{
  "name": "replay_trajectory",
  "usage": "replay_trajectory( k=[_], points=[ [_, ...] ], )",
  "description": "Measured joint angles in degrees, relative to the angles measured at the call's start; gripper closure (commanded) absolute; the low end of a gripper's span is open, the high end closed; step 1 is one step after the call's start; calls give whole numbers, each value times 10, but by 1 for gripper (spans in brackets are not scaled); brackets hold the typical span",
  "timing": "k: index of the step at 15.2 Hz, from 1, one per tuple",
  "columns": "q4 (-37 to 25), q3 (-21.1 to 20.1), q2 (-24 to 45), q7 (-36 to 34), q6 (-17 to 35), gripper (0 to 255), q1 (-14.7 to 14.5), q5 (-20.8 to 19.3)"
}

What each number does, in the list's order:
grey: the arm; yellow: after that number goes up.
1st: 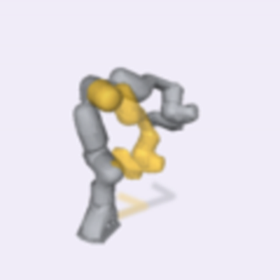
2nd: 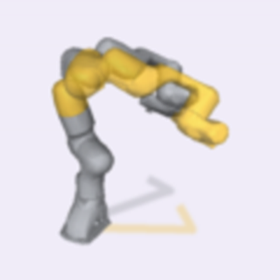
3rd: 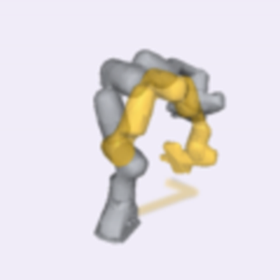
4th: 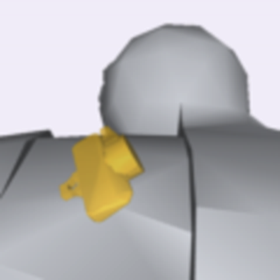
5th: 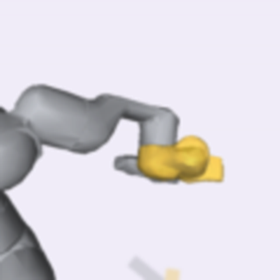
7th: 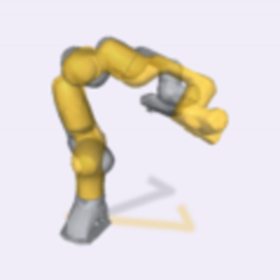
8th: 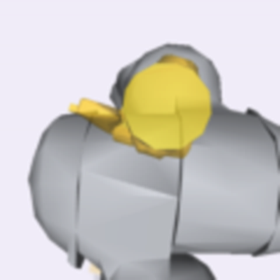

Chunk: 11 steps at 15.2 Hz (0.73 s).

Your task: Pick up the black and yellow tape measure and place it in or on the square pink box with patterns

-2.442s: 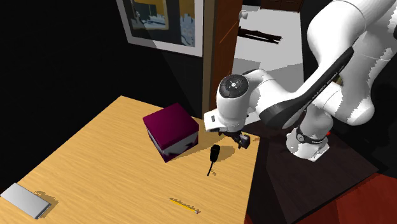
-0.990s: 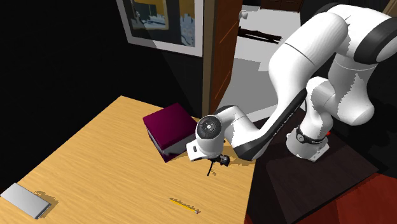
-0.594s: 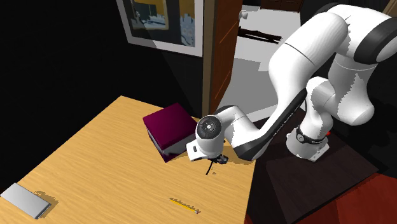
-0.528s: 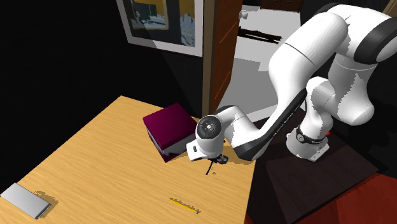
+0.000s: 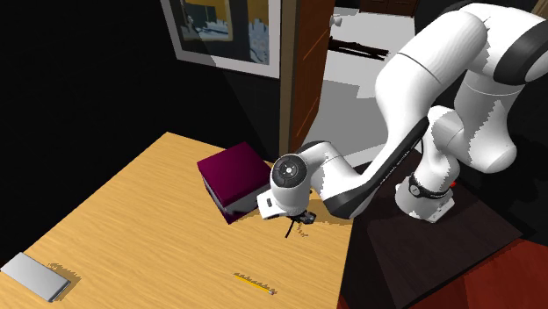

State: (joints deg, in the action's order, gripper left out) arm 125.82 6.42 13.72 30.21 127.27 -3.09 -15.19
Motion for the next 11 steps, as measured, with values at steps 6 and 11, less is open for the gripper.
replay_trajectory(
  k=[6, 11],
  points=[
    [-8, 0, -33, 10, -40, 255, 0, 3],
    [-20, -1, -57, 17, -75, 255, -1, 6]
  ],
)
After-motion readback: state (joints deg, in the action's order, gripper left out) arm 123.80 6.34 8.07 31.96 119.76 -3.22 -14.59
